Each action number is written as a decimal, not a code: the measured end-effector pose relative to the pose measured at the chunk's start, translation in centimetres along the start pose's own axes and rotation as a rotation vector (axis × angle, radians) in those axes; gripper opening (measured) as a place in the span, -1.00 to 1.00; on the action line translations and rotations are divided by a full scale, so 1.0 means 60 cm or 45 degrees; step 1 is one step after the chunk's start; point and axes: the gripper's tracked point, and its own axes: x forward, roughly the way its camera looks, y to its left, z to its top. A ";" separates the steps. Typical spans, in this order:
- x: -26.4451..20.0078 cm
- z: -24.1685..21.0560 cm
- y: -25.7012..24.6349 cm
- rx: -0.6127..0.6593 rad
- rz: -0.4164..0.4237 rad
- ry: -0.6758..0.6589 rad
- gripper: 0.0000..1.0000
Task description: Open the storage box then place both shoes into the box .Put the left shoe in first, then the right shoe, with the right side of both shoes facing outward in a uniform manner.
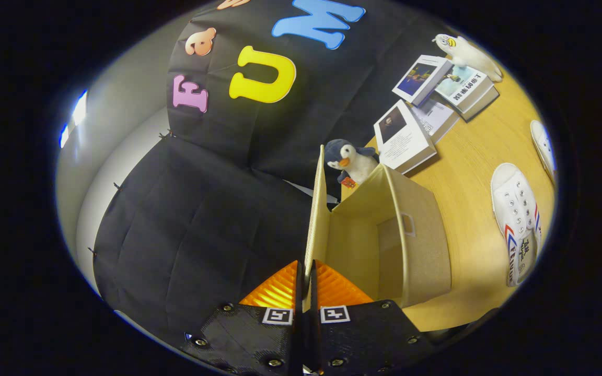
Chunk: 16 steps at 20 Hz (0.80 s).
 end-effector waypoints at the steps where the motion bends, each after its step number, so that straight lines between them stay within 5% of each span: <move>1: 0.008 -0.001 0.019 -0.021 0.010 0.007 -0.90; 16: 0.153 -0.064 0.192 -0.361 0.057 0.118 -0.90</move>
